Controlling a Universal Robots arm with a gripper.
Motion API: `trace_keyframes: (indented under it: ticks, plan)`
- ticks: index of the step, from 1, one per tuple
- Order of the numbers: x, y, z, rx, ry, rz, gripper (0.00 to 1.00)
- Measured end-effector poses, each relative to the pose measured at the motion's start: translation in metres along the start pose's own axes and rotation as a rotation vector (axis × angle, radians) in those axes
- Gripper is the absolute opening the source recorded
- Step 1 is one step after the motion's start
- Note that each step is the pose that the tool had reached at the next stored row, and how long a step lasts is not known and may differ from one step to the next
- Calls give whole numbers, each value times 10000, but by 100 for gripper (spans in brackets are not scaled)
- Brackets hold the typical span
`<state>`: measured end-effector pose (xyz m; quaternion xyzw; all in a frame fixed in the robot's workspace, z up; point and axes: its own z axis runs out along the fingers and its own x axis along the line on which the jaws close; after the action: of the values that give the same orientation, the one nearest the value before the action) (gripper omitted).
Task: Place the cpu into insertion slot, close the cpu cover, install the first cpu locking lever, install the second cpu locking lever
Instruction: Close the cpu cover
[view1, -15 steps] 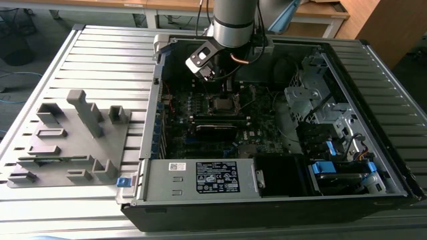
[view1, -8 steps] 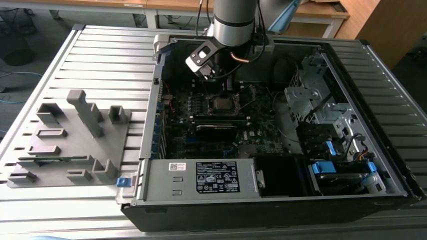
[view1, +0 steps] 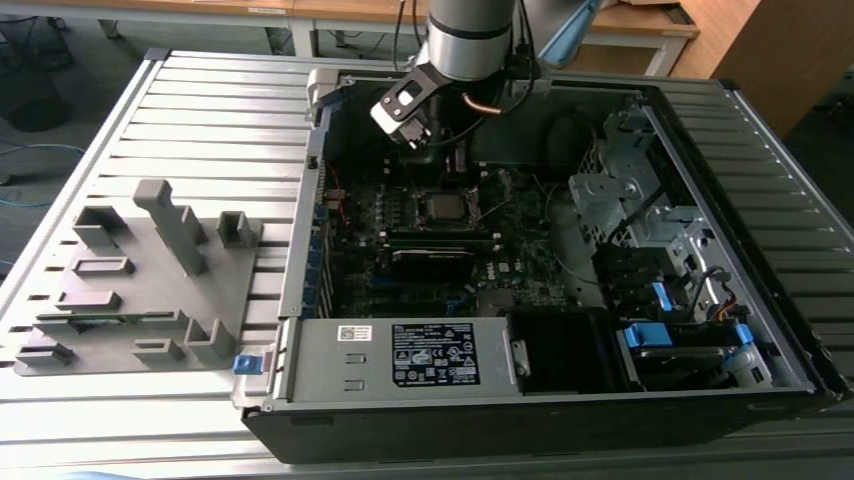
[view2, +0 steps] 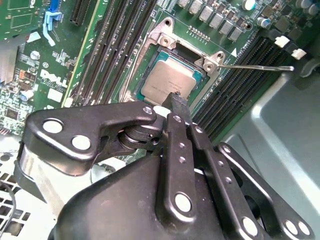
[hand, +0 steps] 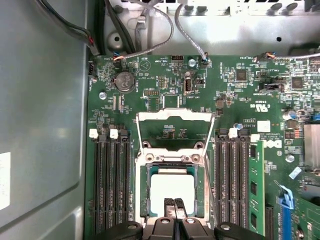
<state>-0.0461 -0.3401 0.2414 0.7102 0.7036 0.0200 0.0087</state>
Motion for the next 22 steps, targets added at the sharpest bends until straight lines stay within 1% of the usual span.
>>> trace_keyframes:
  ticks: [6, 8, 11, 13, 22]
  plan:
    - [3, 6, -145, -1, 1, 0, 11]
    - [3, 7, -174, 1, -1, -1, 11]
    - [3, 7, -176, -1, 2, -1, 11]
    - [3, 22, -176, 0, 2, -7, 11]
    - [4, 23, -190, -1, 3, -6, 11]
